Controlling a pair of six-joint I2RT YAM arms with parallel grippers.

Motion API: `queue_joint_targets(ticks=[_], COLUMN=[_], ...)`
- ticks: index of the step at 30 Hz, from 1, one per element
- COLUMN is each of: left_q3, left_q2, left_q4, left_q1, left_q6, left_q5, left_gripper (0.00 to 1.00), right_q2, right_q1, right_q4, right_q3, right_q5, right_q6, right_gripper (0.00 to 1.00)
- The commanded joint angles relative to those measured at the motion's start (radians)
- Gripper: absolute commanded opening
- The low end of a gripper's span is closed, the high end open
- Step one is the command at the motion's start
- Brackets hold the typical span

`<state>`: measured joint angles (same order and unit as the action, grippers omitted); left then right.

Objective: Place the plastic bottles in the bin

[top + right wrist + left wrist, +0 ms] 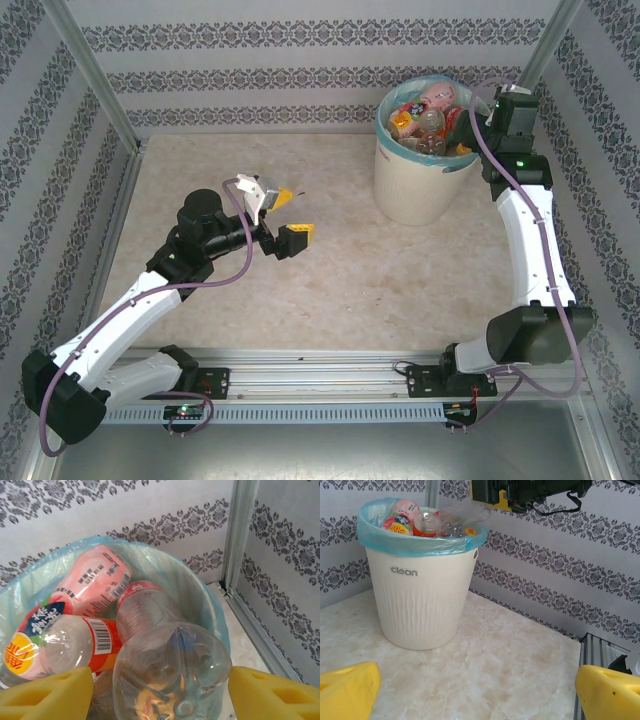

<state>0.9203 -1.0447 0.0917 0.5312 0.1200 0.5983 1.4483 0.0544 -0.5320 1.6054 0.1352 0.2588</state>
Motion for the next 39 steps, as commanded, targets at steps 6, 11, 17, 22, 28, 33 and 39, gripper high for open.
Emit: queue_joint_targets(ticks=[6,11,17,22,28,33,39], left_q3=[-0.025,-0.025,-0.029,-0.032,-0.035,-0.036,-0.042], left_q2=[0.022,0.018,0.010,0.008,0.002,-0.008,0.000], left_q4=[0.074,0.075,0.077,0.082,0.085,0.100,0.102], left_q1=[0.010,0.010,0.010,0.010,0.010,0.010,0.010], left_q6=[0.024,0.020,0.020,0.021,0.023,0.033,0.039], left_q5=[0.021,0.021,0.020,0.018,0.021,0.034,0.036], left_gripper=[1.00,1.00,1.00,1.00,1.00,1.00,1.00], right_q2=[0.021,0.024,0.022,-0.021,-0.118,-0.091,-0.104], right_q1=[0.008,0.019,0.031,0.025,0.010,0.008,0.006], right_q4=[-0.122,-0.128,-0.115,-0.123,-0.016,-0.080,-0.078], right_q3=[0.016,0.036,0.034,0.022,-0.088,-0.066,-0.058], right_q5=[-0.012,-0.014,-0.100,-0.260,-0.436,-0.425,-0.226], right_q6=[-0.004,-0.023,-0.015,0.049,0.091,0.106,0.093], right_gripper=[0.80,0.83,0.71,0.63,0.67,0.78,0.81])
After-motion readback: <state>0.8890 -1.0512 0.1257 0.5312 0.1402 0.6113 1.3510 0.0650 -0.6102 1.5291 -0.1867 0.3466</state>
